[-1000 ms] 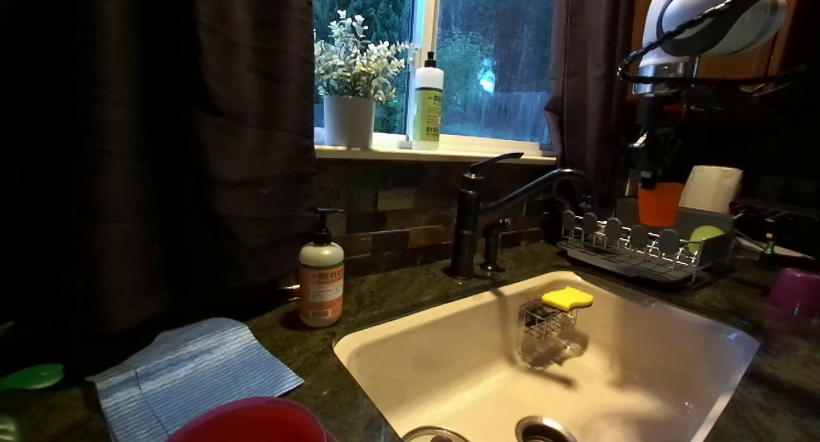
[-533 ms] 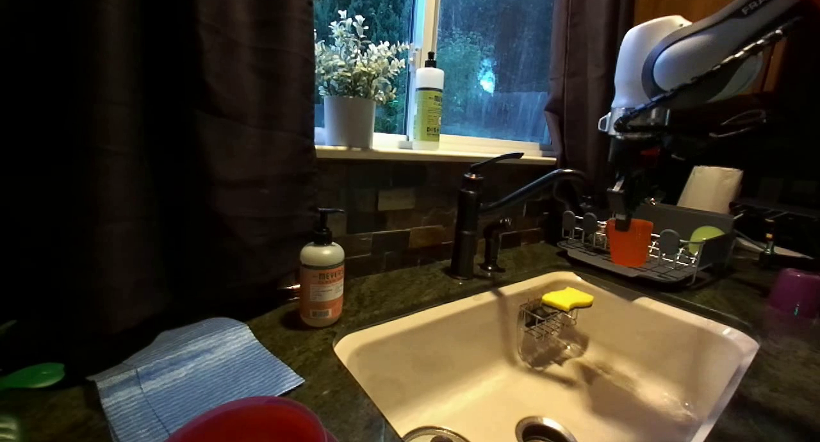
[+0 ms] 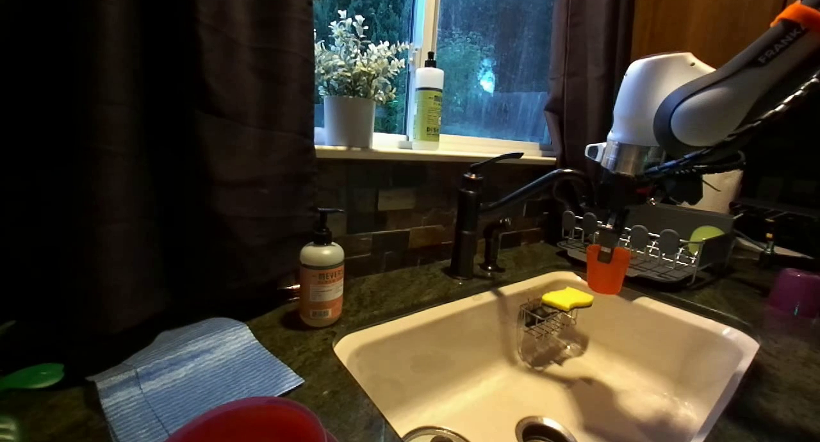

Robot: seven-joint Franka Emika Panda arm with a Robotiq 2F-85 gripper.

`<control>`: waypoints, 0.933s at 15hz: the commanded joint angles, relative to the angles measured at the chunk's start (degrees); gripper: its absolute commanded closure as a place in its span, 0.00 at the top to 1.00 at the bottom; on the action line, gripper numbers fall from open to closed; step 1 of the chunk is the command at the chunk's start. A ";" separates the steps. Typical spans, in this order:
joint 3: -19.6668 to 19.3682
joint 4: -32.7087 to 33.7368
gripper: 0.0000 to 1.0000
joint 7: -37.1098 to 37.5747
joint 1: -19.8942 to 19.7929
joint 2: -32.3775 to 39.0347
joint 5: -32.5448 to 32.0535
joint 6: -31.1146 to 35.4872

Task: Remove the orange cup from the drying rack and put it in the sink

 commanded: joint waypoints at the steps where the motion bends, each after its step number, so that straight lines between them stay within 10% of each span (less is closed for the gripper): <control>1: -0.06 -0.31 0.04 -1.09 0.52 0.23 0.09 0.50; 14: 3.28 -0.26 0.01 -1.73 2.06 7.79 -5.00 6.41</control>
